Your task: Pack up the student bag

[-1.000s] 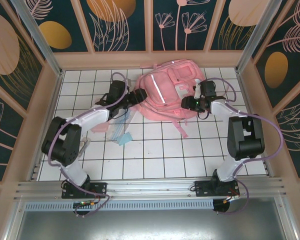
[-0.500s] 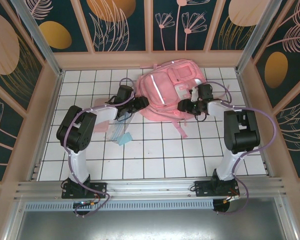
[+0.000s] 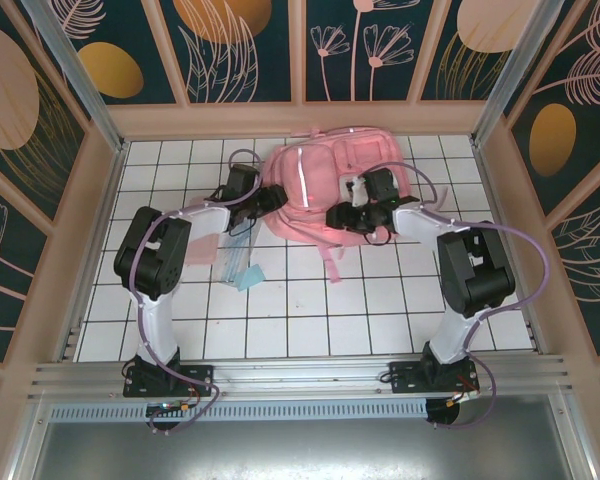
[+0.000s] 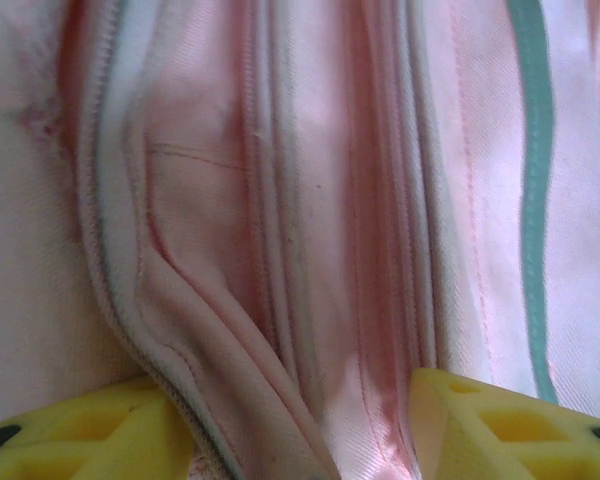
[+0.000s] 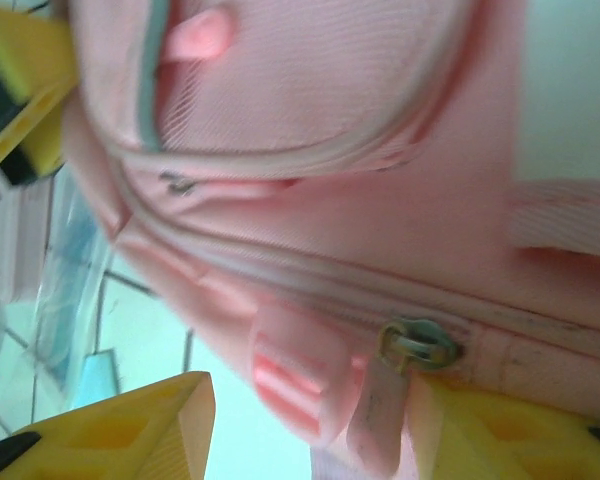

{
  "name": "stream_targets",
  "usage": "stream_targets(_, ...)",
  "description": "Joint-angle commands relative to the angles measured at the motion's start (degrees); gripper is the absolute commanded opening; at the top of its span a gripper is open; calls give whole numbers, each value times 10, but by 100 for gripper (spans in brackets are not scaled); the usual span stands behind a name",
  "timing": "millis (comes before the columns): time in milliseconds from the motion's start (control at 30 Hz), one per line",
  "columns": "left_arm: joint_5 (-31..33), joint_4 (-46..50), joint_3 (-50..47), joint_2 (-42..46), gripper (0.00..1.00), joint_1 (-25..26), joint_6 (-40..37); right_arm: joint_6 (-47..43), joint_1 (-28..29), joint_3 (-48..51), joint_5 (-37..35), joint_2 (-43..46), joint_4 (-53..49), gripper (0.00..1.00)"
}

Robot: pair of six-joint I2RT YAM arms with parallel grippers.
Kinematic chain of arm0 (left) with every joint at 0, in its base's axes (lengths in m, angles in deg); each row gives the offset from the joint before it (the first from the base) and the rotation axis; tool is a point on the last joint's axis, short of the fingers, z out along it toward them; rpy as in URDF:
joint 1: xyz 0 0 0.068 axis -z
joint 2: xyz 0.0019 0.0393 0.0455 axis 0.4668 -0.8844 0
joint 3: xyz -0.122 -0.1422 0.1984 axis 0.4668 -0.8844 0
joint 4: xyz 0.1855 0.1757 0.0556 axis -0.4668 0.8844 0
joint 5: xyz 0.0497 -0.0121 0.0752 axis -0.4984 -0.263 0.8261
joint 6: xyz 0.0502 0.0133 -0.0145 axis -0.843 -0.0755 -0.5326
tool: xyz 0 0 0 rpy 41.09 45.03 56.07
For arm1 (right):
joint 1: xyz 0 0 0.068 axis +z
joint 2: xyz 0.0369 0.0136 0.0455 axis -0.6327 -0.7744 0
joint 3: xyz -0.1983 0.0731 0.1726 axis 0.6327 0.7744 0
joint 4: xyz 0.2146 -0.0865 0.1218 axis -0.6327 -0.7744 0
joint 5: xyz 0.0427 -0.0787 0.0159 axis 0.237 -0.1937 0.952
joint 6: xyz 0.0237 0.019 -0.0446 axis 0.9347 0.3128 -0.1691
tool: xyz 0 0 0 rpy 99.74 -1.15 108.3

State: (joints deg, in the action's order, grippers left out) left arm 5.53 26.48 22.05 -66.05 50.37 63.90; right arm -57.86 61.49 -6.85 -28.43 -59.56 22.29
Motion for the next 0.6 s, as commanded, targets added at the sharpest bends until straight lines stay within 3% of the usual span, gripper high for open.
stream_targets(0, 30, 92, 21, -8, 59, 9, -51, 14, 7, -14, 13, 55, -15, 53)
stream_targets(100, 85, 146, 44, 6, 59, 9, -95, 44, -32, 18, 58, 86, 18, 53)
stream_targets(200, 130, 191, 62, 27, 60, 9, -131, 50, -66, 37, 42, 109, 20, 53)
stream_targets(467, 132, 241, 76, 112, 60, 55, -167, 62, -138, 55, -191, 133, -24, 57)
stream_targets(567, 120, 246, 92, 115, 61, 84, -150, 71, -180, 63, -227, 119, -18, 61)
